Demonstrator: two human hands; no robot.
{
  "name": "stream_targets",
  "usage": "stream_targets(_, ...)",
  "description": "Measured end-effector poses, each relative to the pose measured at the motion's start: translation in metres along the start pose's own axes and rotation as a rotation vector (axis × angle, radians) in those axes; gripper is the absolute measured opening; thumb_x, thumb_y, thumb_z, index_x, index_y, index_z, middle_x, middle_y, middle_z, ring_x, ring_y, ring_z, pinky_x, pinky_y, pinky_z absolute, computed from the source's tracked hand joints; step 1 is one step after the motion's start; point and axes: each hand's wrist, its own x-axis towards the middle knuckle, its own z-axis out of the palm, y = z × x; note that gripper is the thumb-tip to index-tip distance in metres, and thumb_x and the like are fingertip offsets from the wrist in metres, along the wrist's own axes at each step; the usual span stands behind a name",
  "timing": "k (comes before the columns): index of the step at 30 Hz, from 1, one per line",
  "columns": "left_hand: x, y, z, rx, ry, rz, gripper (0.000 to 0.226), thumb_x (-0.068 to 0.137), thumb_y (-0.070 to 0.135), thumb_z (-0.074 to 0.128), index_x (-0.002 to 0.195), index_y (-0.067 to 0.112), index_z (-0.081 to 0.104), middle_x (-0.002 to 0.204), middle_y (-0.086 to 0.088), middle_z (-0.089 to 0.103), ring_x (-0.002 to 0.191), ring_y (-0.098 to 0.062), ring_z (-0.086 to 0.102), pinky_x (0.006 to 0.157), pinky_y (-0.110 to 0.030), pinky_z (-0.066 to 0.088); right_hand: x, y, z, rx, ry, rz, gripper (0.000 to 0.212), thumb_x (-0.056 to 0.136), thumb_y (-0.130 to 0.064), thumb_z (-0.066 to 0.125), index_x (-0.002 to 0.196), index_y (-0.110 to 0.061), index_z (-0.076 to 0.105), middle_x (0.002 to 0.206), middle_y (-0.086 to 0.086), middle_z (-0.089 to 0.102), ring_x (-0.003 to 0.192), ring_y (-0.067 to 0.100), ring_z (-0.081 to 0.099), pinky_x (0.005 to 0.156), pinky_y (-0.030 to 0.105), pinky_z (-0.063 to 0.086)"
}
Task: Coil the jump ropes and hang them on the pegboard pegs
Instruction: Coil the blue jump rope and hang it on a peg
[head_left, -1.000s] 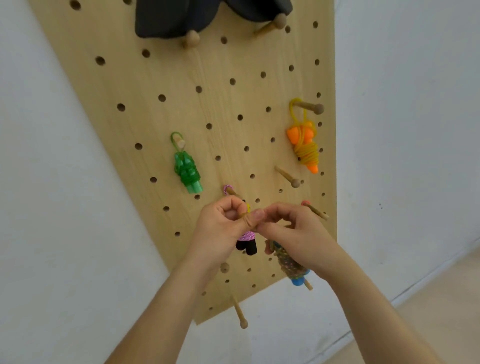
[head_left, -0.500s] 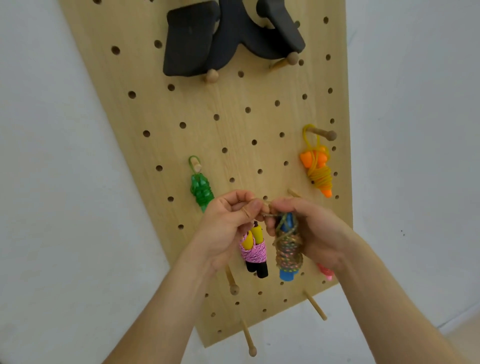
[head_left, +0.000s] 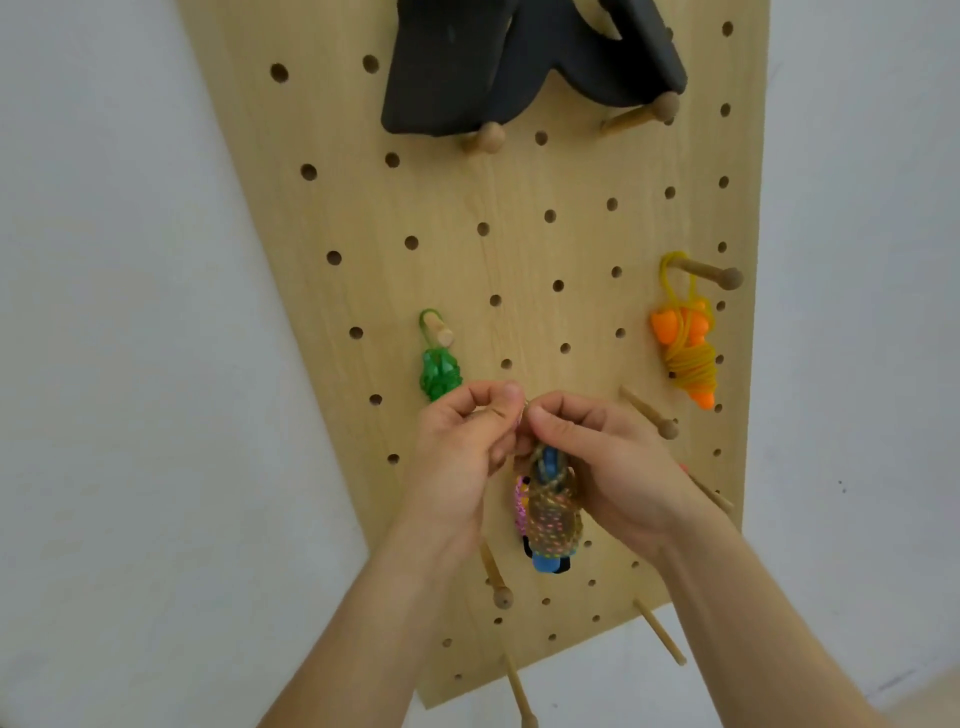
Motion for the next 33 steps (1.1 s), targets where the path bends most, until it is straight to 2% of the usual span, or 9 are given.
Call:
stream_targets(4, -0.011, -0.027, -0.043, -0.089, -0.116, -0.208, 0.009, 0.073, 0.017, 0.065, 0.065, 0.018, 0.068, 0.056, -0.001, 0.055, 0.055, -0.008, 0.047, 0.057, -0.021, 0.036, 0.001, 0.037, -0.001, 0.074, -0.002, 0.186, 0.018, 0.079, -0.013, 0.068, 0.090, 0.001, 0.063, 0.086, 0.018, 0.060, 0.072, 0.024, 0.058, 0.071, 0.032, 0.049)
stream_targets(7, -0.020, -0.059, -0.067, 0.008, -0.146, -0.338, 0.016, 0.080, 0.006, 0.064, 0.069, 0.017, 0.069, 0.063, -0.003, 0.062, 0.061, -0.008, 0.053, 0.062, -0.023, 0.037, -0.002, 0.074, -0.003, -0.035, 0.123, 0.290, 0.018, 0.078, -0.008, 0.067, 0.090, 0.006, 0.067, 0.086, 0.020, 0.065, 0.080, 0.027, 0.060, 0.079, 0.034, 0.048)
stream_targets(11, -0.032, -0.102, -0.084, 0.238, -0.142, -0.423, 0.009, 0.086, 0.010, 0.067, 0.081, 0.016, 0.072, 0.069, -0.002, 0.068, 0.067, -0.007, 0.059, 0.062, -0.017, 0.044, -0.018, 0.116, -0.008, -0.142, 0.159, 0.446, 0.008, 0.088, -0.003, 0.064, 0.085, -0.001, 0.071, 0.077, 0.008, 0.071, 0.066, 0.010, 0.063, 0.055, 0.013, 0.045)
stream_targets(13, -0.038, -0.123, -0.087, 0.315, -0.123, -0.402, 0.006, 0.085, 0.010, 0.069, 0.083, 0.015, 0.073, 0.066, 0.002, 0.069, 0.064, -0.005, 0.062, 0.060, -0.013, 0.046, -0.025, 0.139, -0.010, -0.213, 0.169, 0.489, 0.009, 0.089, -0.008, 0.066, 0.085, -0.002, 0.072, 0.078, 0.008, 0.072, 0.066, 0.006, 0.062, 0.057, 0.012, 0.045)
stream_targets(17, -0.038, -0.160, -0.099, 0.444, -0.063, -0.370, 0.006, 0.082, 0.015, 0.072, 0.080, 0.020, 0.075, 0.067, 0.003, 0.072, 0.065, -0.006, 0.067, 0.064, -0.022, 0.054, -0.029, 0.189, -0.001, -0.311, 0.394, 0.509, 0.013, 0.088, -0.020, 0.070, 0.081, -0.011, 0.077, 0.083, 0.011, 0.075, 0.077, 0.019, 0.067, 0.075, 0.029, 0.055)
stream_targets(21, -0.032, -0.187, -0.113, 0.468, -0.081, -0.408, 0.006, 0.083, 0.021, 0.072, 0.082, 0.027, 0.075, 0.076, 0.009, 0.074, 0.075, -0.006, 0.069, 0.074, -0.026, 0.057, -0.026, 0.213, 0.011, -0.422, 0.610, 0.516, 0.016, 0.091, -0.022, 0.065, 0.079, -0.020, 0.075, 0.077, -0.001, 0.074, 0.075, 0.013, 0.068, 0.069, 0.026, 0.056)
stream_targets(26, -0.026, -0.204, -0.120, 0.420, -0.137, -0.415, 0.012, 0.084, 0.016, 0.072, 0.083, 0.028, 0.075, 0.081, 0.012, 0.074, 0.082, -0.003, 0.069, 0.075, -0.019, 0.054, -0.018, 0.229, 0.017, -0.356, 0.743, 0.522, 0.016, 0.093, -0.017, 0.062, 0.081, -0.017, 0.072, 0.085, 0.003, 0.071, 0.082, 0.017, 0.065, 0.067, 0.025, 0.052)
stream_targets(29, -0.021, -0.210, -0.125, 0.470, -0.221, -0.385, 0.014, 0.087, 0.017, 0.068, 0.092, 0.028, 0.075, 0.086, 0.015, 0.073, 0.088, 0.001, 0.067, 0.075, -0.016, 0.053, -0.013, 0.236, 0.014, -0.246, 0.767, 0.575, 0.016, 0.093, -0.014, 0.061, 0.081, -0.016, 0.072, 0.092, 0.009, 0.069, 0.089, 0.023, 0.062, 0.070, 0.028, 0.049)
stream_targets(33, -0.014, -0.216, -0.131, 0.573, -0.239, -0.287, 0.017, 0.087, 0.017, 0.068, 0.099, 0.028, 0.072, 0.082, 0.013, 0.071, 0.083, 0.002, 0.065, 0.070, -0.011, 0.051, -0.014, 0.235, 0.004, -0.046, 0.666, 0.641, 0.015, 0.093, -0.010, 0.060, 0.083, -0.013, 0.070, 0.088, 0.008, 0.066, 0.086, 0.021, 0.058, 0.075, 0.031, 0.044)
